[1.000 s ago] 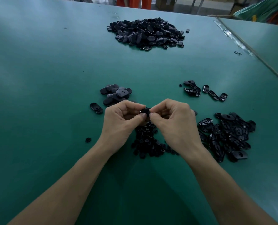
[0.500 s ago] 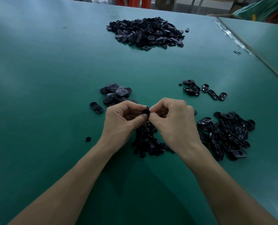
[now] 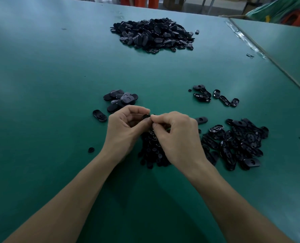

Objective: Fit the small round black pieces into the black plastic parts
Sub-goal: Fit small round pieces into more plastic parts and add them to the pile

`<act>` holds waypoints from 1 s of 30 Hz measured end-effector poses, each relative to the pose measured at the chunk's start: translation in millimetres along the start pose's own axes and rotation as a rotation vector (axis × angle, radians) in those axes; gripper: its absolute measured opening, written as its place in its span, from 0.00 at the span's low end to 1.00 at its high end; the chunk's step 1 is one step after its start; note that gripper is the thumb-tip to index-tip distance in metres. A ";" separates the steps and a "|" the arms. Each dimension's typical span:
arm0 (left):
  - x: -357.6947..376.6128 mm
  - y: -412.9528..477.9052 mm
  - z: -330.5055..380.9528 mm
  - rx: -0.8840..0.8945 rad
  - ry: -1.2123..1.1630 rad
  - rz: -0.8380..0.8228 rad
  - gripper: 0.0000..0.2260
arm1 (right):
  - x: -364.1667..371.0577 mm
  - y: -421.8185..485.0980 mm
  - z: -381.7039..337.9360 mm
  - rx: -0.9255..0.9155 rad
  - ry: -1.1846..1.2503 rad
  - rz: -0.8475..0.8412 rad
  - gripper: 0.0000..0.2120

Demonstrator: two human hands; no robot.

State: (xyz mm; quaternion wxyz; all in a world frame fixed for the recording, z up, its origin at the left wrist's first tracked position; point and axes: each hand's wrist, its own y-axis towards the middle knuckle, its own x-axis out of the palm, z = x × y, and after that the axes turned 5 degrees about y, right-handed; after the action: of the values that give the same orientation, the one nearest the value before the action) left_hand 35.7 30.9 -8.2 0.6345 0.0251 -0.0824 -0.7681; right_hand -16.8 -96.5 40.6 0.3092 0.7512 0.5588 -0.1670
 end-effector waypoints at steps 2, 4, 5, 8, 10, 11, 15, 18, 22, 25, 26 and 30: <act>0.1 0.2 0.3 -0.012 -0.008 -0.006 0.07 | -2.3 -1.3 3.3 0.010 0.020 -0.031 0.09; 0.5 0.4 0.7 -0.023 -0.018 -0.014 0.08 | -6.4 -0.8 8.0 0.015 0.050 -0.037 0.09; 0.8 0.3 0.8 -0.029 -0.022 -0.018 0.09 | -8.7 0.6 11.0 0.025 0.063 -0.035 0.10; 1.7 -0.2 1.0 -0.040 -0.035 -0.030 0.10 | -13.5 7.2 18.7 0.117 0.145 -0.077 0.12; 1.0 0.2 0.7 -0.045 -0.046 -0.035 0.10 | -15.0 12.0 21.7 0.177 0.252 -0.146 0.10; 0.5 0.5 0.8 -0.047 -0.048 -0.040 0.10 | -16.1 14.1 23.4 0.194 0.290 -0.177 0.09; 0.7 1.1 0.6 -0.042 -0.042 -0.054 0.10 | -22.5 19.2 29.5 0.200 0.362 -0.250 0.07; 2.2 0.8 0.8 -0.051 -0.044 -0.057 0.09 | -23.3 19.7 31.4 0.190 0.340 -0.232 0.05; 2.6 1.3 1.5 -0.069 -0.036 -0.068 0.09 | -20.5 22.3 31.6 0.157 0.266 -0.205 0.04; 3.0 0.8 1.3 -0.069 -0.019 -0.057 0.09 | -18.8 22.8 31.6 0.168 0.251 -0.194 0.04; 3.2 0.4 1.1 -0.068 -0.011 -0.048 0.09 | -18.1 22.4 31.8 0.179 0.256 -0.193 0.04; 3.8 -0.5 0.2 -0.054 0.016 0.002 0.10 | -17.7 21.1 32.8 0.195 0.284 -0.192 0.03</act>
State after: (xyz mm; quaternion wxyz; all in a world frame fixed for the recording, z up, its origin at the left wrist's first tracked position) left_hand 34.4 27.3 -7.8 0.6365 0.0143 -0.0566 -0.7691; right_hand 0.5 -134.7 32.3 0.1357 0.7367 0.6473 -0.1412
